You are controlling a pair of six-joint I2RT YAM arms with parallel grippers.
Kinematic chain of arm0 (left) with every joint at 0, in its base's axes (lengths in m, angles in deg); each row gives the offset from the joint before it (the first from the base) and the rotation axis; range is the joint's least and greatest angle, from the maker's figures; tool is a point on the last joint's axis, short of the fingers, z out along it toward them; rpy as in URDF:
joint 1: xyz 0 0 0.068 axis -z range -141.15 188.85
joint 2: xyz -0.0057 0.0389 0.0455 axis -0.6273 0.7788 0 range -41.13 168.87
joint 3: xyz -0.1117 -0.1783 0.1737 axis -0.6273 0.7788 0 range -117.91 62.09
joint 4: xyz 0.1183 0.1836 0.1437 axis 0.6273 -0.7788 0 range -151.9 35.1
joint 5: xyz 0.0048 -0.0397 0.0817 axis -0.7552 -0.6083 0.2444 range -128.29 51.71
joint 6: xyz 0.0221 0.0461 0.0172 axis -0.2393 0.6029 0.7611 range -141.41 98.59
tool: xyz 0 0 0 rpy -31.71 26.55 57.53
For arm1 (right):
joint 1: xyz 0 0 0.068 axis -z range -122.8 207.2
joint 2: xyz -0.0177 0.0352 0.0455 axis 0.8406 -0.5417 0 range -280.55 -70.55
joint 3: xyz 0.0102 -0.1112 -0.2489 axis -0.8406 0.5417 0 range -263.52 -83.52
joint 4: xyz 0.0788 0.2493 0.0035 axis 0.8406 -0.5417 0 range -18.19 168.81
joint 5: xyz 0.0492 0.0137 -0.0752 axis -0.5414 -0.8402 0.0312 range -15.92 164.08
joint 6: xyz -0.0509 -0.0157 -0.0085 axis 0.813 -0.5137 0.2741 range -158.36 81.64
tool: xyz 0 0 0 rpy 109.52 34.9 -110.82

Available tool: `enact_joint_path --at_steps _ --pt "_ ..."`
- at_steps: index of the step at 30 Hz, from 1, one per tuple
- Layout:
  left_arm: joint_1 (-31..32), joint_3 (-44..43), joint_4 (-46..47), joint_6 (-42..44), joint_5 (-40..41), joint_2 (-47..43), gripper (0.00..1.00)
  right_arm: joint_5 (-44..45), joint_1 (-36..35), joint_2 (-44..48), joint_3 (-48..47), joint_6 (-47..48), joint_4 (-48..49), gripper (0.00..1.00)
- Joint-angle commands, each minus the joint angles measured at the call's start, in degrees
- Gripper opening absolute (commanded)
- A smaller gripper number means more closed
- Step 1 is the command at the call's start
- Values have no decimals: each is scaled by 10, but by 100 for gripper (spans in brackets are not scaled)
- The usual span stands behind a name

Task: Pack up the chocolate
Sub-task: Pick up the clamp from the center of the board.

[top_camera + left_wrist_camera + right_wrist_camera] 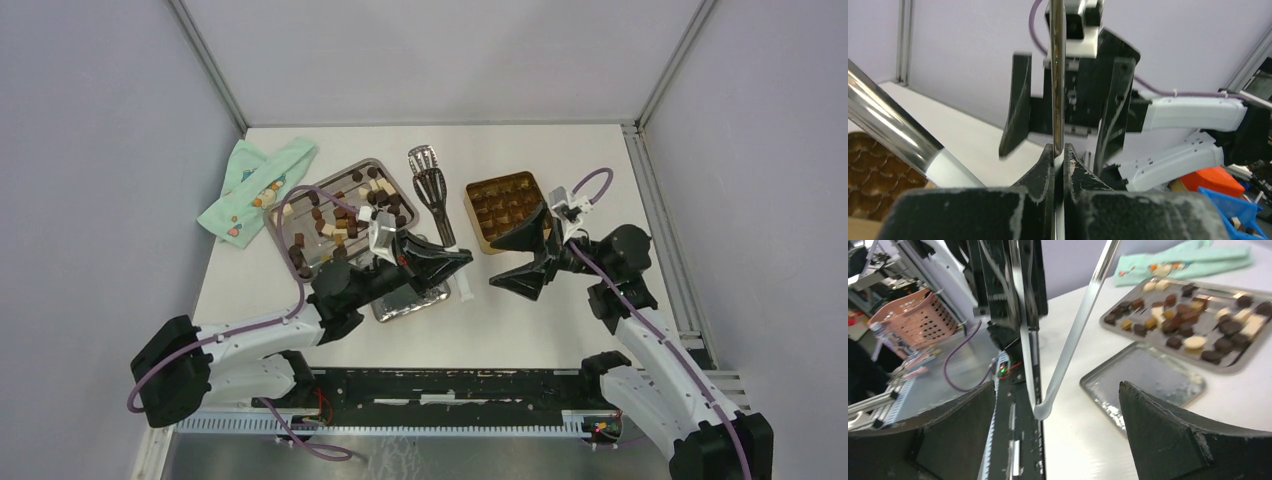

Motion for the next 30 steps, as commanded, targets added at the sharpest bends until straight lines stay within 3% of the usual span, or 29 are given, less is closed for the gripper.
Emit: enact_joint_path --at_steps 1,8,13,17,21,27,30 --pt "-2 -69 79 -19 7 37 2 -12 -32 -7 15 10 4 98" --pt "-2 -113 154 -57 -22 113 2 3 -63 -31 8 4 4 98" --pt "-2 -132 201 -87 -32 157 2 20 -77 -58 6 -61 64 98" --pt "-2 -141 245 -115 -39 190 2 25 -79 -87 -13 -97 89 92" --pt "-2 -147 270 -132 -40 213 2 22 -79 -97 -37 -105 94 80" --pt "-3 -148 276 -136 -32 223 5 19 -79 -90 -30 -93 93 49" --pt "-6 -149 263 -137 -34 219 11 16 -79 -89 -30 -79 73 44"
